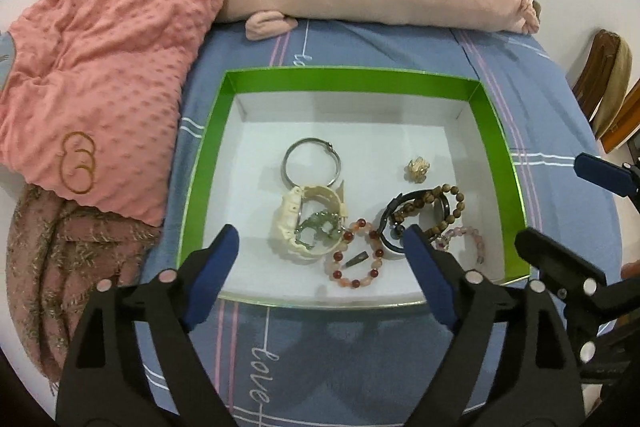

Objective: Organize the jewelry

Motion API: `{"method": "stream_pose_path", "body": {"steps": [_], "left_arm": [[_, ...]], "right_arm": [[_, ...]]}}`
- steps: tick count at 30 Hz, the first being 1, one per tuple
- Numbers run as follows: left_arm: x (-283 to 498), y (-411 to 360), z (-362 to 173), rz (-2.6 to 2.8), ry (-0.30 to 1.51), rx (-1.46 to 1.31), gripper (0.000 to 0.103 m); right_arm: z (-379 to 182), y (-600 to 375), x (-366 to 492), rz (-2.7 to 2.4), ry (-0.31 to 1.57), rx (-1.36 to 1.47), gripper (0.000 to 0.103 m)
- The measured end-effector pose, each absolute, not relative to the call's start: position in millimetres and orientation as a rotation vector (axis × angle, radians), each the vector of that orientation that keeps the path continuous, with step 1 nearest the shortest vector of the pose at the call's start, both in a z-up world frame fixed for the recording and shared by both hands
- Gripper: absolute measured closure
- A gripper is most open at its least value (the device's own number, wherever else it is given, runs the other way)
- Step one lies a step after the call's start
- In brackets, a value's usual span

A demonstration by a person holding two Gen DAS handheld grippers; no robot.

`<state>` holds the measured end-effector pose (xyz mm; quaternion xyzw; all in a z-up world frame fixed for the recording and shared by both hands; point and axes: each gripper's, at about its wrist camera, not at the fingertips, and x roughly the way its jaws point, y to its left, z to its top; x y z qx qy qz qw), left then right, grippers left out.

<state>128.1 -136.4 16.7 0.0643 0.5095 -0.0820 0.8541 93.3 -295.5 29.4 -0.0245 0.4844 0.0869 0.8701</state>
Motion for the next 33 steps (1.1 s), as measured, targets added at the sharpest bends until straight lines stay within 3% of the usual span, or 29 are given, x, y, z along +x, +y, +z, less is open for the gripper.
{"method": "stream_pose_path", "body": {"steps": [13,33], "left_arm": [[126,-126,21,-0.157,1.079,0.104,0.007],[130,-123,19,-0.145,1.099,0.091,0.004]], "right_arm": [[34,-288,89,0.154,1.025,-0.045,0.001],[34,-286,88,0.150,1.026,-0.042,0.001]]}}
